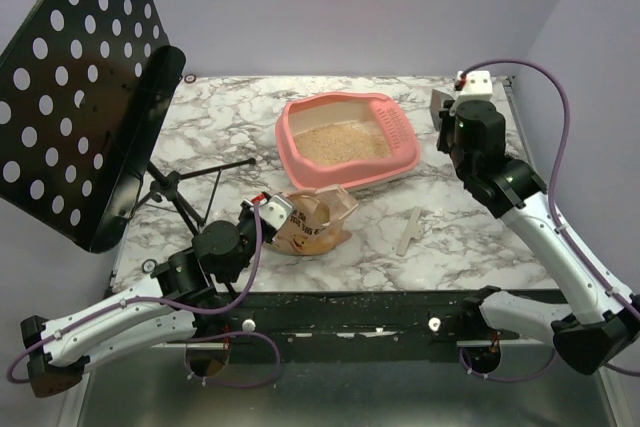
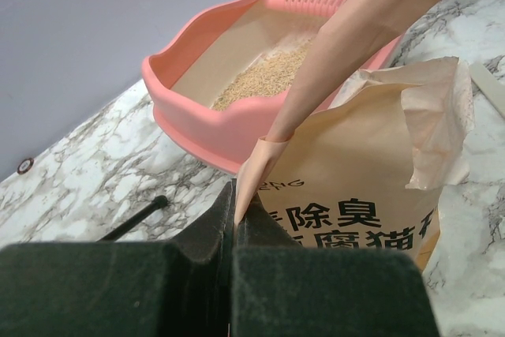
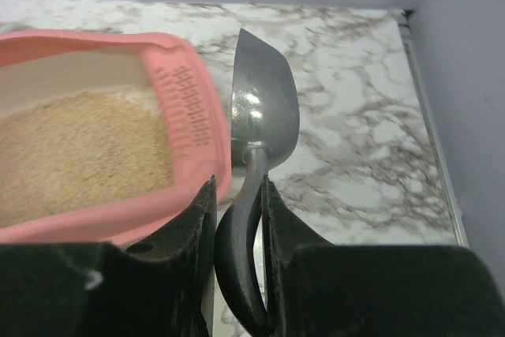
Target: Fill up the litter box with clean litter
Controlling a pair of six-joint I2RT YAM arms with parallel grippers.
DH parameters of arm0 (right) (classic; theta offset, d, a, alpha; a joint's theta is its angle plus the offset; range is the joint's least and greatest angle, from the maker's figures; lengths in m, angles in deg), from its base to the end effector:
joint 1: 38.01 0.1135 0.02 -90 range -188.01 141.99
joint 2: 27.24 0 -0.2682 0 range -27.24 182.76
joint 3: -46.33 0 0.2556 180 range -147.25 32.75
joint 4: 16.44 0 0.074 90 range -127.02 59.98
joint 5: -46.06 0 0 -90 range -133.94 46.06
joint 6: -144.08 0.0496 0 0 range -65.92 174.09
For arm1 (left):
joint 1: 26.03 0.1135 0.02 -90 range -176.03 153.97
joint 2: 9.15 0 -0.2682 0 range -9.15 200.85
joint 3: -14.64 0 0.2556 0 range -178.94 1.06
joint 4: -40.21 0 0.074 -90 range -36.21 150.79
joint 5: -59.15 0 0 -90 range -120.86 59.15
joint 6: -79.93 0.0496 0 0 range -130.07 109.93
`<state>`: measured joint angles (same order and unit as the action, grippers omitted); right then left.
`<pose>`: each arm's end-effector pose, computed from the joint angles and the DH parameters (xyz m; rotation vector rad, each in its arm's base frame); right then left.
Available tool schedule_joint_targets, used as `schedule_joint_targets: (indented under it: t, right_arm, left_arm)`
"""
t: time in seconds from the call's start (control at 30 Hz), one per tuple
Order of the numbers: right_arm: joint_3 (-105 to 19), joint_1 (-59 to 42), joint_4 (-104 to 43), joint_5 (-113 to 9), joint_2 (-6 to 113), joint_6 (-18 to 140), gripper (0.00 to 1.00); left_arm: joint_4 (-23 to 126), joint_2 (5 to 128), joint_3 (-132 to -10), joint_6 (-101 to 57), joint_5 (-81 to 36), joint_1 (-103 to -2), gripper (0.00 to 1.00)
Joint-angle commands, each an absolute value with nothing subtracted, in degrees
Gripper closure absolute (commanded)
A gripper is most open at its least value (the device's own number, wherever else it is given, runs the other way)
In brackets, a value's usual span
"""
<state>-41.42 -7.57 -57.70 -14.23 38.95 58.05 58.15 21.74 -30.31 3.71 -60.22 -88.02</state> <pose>0.2363 0.1104 0.4133 -0.0866 1.8667 -0.0828 0.0941 -0.1252 0.3054 0.6681 1.4918 -0.2261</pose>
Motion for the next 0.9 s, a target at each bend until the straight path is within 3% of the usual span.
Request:
schedule_joint_targets:
  t: [0.0,0.13,0.37,0.73,0.87]
  right_arm:
    - [-31.0,-14.3,-47.7,-6.1,35.1,64.0,1.0]
    - [-22.4,-21.7,-41.2,-8.0,33.8,68.5,1.0]
    - [-12.8,-23.5,-31.0,-6.3,39.0,72.8,1.0]
    - [-14.4,-25.8,-29.9,-9.1,52.3,71.8,0.99]
    - [-19.1,-26.7,-36.6,-11.5,57.8,70.9,0.91]
  left_arm:
    - [55.4,20.5,-31.9,2.9,-60.8,-87.9,1.0]
    - [55.8,20.3,-32.1,2.7,-60.5,-87.9,1.0]
    - [56.1,19.5,-32.1,2.7,-60.3,-87.9,1.0]
    - [55.7,19.8,-31.6,2.9,-60.7,-87.9,1.0]
    - [55.5,19.9,-31.7,2.6,-60.2,-87.9,1.0]
